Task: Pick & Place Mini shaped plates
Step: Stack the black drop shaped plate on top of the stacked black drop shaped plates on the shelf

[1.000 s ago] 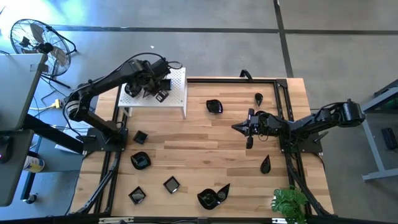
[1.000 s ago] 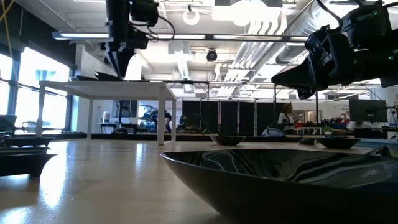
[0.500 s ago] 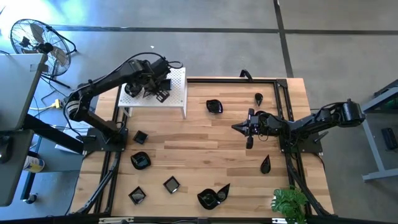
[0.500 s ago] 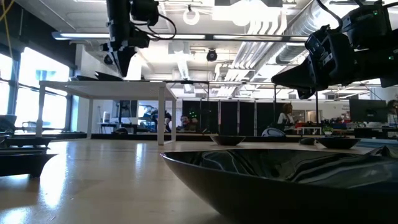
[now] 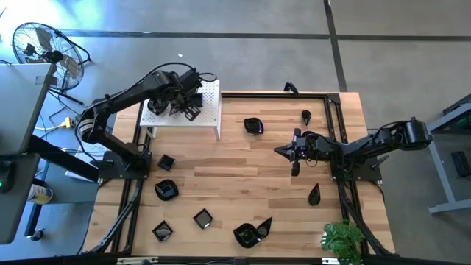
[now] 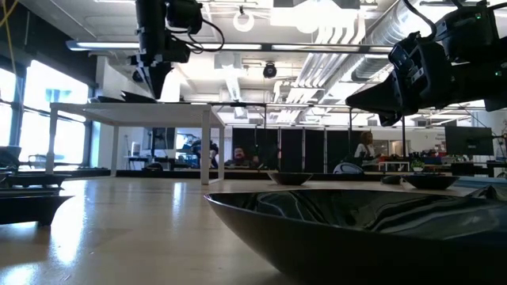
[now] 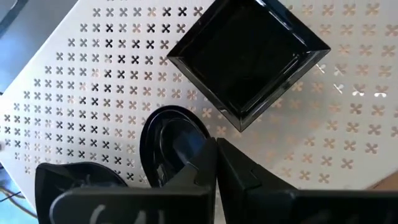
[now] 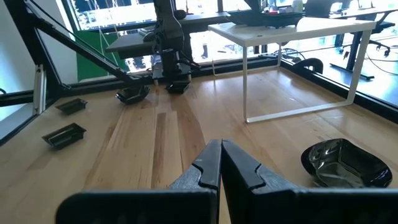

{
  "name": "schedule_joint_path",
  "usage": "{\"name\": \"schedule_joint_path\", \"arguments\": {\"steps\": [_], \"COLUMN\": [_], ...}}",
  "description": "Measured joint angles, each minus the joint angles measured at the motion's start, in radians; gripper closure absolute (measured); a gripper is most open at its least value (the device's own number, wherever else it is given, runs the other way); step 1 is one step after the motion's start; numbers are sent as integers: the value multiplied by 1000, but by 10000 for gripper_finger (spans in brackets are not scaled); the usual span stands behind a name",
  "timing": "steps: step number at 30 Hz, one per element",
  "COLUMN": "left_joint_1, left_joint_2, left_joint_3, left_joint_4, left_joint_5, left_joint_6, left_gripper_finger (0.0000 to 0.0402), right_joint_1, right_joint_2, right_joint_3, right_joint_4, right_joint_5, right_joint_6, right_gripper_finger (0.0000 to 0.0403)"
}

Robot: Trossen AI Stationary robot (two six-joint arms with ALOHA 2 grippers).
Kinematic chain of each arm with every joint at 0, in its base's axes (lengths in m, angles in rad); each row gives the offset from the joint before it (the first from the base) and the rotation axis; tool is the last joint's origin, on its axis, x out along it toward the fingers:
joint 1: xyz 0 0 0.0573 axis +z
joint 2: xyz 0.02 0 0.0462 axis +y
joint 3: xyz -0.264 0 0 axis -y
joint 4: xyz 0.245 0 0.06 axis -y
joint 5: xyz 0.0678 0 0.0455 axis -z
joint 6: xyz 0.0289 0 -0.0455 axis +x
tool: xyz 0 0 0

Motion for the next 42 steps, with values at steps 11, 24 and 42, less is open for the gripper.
{"name": "schedule_joint_path", "arguments": {"steps": [11, 24, 42], "left_joint_1": [0, 0, 0], "left_joint_2": [0, 0, 1], "left_joint_3": [0, 0, 0], "left_joint_4": [-4, -8, -23], "left_joint_5": [0, 21, 21], "left_joint_6": [-6, -6, -3], "left_gripper_finger": [401, 401, 401], "right_joint_1": [0, 0, 0], "right_joint_2": [0, 0, 0], "right_joint_3": [0, 0, 0], "right_joint_4": [0, 0, 0], "right_joint_5": [-1, -1, -1], "right_joint_6": [1, 1, 1], "right_gripper_finger": [402, 402, 403]}}
